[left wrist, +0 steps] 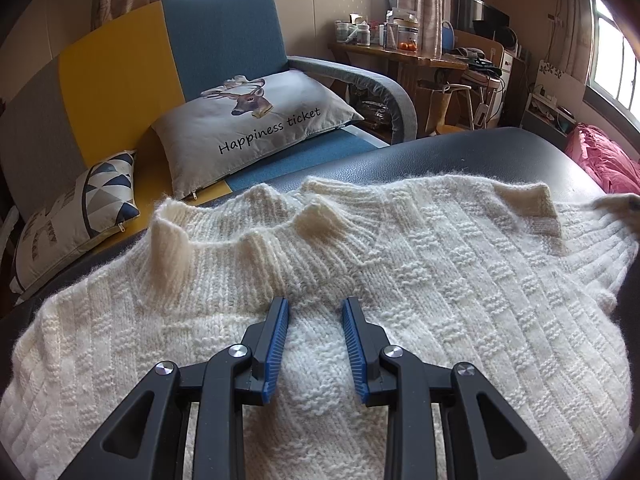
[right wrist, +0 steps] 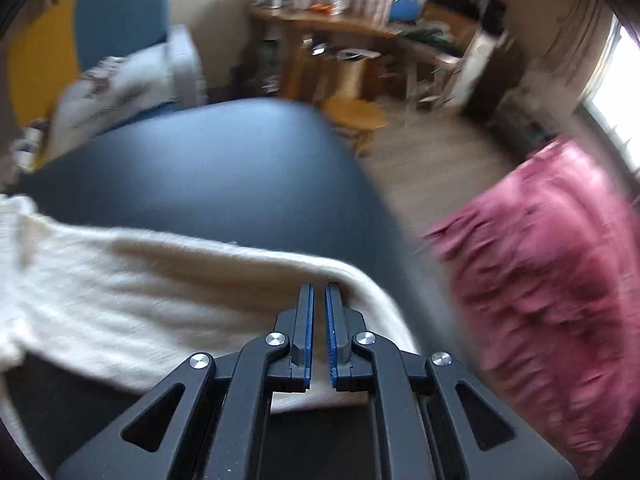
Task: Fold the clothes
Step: 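Pull the sleeve outward with the right gripper to straighten it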
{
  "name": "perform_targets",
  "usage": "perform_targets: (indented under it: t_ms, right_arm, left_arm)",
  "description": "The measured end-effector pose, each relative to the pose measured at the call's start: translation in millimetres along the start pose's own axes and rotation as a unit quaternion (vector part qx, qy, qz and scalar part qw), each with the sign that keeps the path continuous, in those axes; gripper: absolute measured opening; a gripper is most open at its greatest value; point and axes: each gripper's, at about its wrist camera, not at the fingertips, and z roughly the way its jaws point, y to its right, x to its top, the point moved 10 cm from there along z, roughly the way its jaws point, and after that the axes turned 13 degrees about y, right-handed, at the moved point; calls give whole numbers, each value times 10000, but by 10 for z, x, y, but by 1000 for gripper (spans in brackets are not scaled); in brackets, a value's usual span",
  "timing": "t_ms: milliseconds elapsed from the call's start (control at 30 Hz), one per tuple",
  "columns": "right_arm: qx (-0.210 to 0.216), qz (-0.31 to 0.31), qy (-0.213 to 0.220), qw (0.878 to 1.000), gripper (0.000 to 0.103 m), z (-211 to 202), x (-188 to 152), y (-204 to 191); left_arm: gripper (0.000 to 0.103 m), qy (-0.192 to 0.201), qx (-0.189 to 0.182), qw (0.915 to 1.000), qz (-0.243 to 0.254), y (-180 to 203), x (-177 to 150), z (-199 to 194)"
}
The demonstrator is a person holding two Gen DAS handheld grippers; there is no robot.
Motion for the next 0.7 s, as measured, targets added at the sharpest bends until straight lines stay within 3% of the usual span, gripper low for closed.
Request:
perform_targets:
  t_ms: [100, 200, 400, 467, 567, 667, 700]
  right_arm:
    - [151, -1, 167, 9997, 6, -189, 108, -31]
    - [690, 109, 218, 9973, 6, -390, 41, -253]
    - [1522, -21, -87, 9883, 6, -183, -147, -1004]
    - [1566, -143, -247, 9872, 6, -7, -196, -1187]
    - [1299, -383, -366, 9901, 6, 172, -233, -1220]
    - [1175, -654, -266, 9906, 6, 46, -113, -1278]
    - [1309, -688, -137, 9889, 6, -35, -42, -1364]
  left_arm:
    - [28, -1, 0, 10000, 6, -3, -4, 1]
    - [28, 4, 11, 10000, 18, -13, -4, 0]
    - [29, 4, 84, 9999, 107, -11, -14, -1]
    - [29, 0, 112, 9998, 153, -13, -16, 1]
    - [28, -41, 65, 9999, 86, -32, -6, -6]
    - [28, -72, -97, 9999, -71, -40, 81, -60]
    - [28, -27, -180, 9997, -167, -28, 144, -89]
